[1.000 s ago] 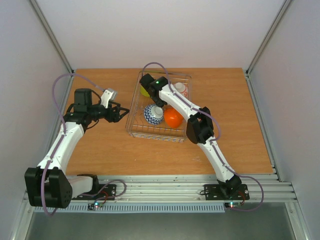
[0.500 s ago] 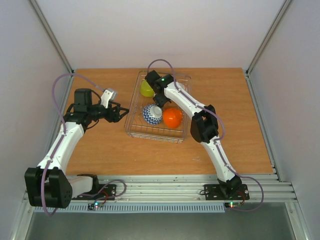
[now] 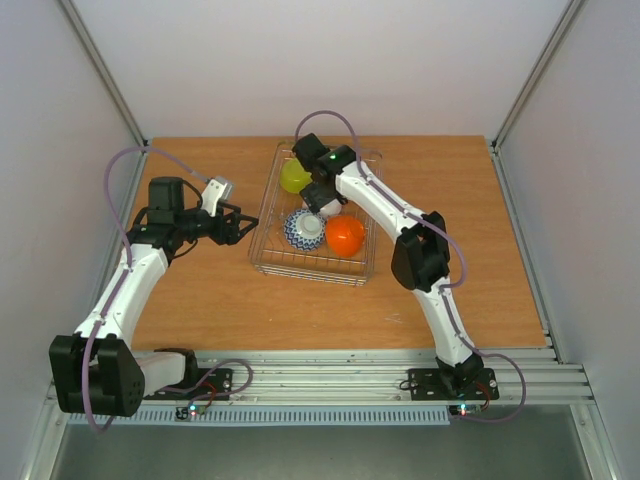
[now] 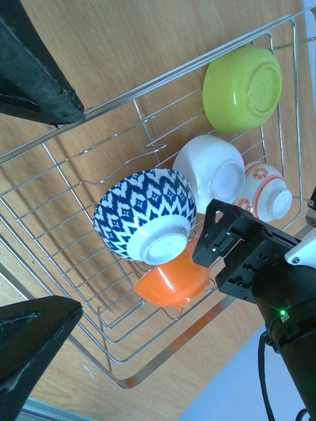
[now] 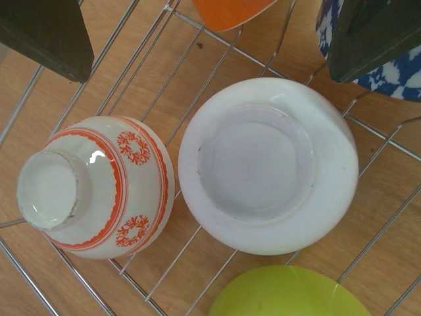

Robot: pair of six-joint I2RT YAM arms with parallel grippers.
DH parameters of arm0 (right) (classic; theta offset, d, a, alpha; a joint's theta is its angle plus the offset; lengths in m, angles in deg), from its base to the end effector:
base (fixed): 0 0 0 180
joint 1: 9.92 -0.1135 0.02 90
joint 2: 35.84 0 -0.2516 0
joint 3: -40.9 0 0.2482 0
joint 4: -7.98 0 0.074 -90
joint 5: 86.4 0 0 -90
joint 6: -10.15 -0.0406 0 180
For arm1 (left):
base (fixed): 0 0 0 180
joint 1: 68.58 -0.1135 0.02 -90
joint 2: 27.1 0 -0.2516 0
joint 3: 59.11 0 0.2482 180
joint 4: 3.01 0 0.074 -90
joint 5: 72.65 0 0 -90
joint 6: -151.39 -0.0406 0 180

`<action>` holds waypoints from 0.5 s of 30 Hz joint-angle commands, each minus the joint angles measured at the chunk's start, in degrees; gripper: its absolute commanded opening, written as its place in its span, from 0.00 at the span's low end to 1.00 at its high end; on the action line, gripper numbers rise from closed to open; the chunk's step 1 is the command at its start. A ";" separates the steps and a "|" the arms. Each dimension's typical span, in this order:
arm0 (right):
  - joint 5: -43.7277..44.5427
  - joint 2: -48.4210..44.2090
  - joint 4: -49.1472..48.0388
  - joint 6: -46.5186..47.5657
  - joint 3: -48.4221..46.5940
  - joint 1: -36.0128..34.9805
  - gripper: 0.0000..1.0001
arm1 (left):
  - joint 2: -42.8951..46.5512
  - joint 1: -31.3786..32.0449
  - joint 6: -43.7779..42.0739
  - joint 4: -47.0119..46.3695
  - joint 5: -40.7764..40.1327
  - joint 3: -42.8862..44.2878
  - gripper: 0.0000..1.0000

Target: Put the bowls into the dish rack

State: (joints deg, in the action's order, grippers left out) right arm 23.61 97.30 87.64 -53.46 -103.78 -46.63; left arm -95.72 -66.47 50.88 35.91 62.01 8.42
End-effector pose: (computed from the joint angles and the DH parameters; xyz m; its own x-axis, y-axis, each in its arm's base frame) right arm 0.3907 0.2740 0.2427 -0.4622 -0.8656 -0.1927 -0.7422 0.4965 -0.4501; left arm 0.2540 -0.0379 0.2769 -0.5288 0.1493 -0.8355 0.6719 0.6751 -0.3046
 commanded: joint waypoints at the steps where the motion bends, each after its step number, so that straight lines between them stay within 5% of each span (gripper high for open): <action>1: -1.91 -4.26 -2.03 -1.74 2.04 -0.36 0.99 | 1.03 -0.02 -0.29 -2.88 0.07 -0.54 0.72; 4: -4.26 -5.36 -2.88 -2.02 2.88 -0.33 0.90 | 1.03 -0.01 -0.29 -2.88 -0.09 -0.54 0.72; 10: -1.21 -8.46 -5.20 -5.28 6.29 0.31 0.22 | 1.38 -0.01 -0.26 -2.80 -0.51 -0.54 0.72; 13: -5.28 -13.96 -10.00 -7.01 14.90 1.25 0.19 | 1.48 -0.12 -0.28 -3.02 -1.44 -0.63 0.72; 15: -7.36 -18.69 -13.34 -8.45 20.31 1.76 0.25 | 1.48 -0.13 -0.08 -3.34 -2.67 -0.63 0.72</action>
State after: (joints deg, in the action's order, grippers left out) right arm 20.14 87.53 80.77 -58.20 -91.00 -46.02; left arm -95.69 -66.47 50.88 35.74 61.36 8.42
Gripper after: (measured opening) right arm 0.200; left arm 0.722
